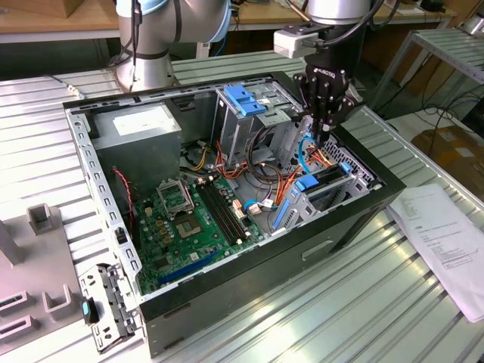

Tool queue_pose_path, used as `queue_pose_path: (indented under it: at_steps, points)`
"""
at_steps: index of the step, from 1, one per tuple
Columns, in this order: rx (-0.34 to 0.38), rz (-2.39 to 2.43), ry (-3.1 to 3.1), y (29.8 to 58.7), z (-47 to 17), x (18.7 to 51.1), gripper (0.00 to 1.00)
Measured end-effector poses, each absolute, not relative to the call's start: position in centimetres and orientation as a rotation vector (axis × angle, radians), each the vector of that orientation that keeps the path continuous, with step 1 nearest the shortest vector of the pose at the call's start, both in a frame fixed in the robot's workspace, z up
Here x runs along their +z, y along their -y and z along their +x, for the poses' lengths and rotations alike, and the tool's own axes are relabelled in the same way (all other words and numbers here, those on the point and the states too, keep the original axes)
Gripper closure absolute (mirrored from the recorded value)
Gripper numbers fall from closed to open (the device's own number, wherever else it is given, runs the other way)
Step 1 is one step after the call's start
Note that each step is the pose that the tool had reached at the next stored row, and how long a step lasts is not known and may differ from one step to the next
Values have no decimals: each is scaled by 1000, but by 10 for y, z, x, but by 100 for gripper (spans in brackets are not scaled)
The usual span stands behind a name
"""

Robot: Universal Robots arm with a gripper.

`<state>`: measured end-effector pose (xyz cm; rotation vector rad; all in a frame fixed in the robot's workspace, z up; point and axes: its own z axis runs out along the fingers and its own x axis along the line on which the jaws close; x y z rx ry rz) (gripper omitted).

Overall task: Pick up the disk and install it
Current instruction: 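Insert the second disk wire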

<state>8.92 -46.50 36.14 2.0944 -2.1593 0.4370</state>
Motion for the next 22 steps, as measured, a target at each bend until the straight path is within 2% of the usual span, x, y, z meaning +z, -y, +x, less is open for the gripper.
queue_pose_path:
  at_steps: [1, 2, 4, 5, 6, 22]
  points:
    - [441, 2092, 2157, 465, 89, 360, 81]
    - [444, 2091, 2155, 464, 89, 359, 75]
    - [449, 2088, 2151, 464, 89, 358, 75]
    - [450, 2087, 2150, 464, 89, 358, 76]
    - [451, 2087, 2150, 464, 89, 358, 83]
    - [445, 2095, 2162, 477, 82, 356, 84]
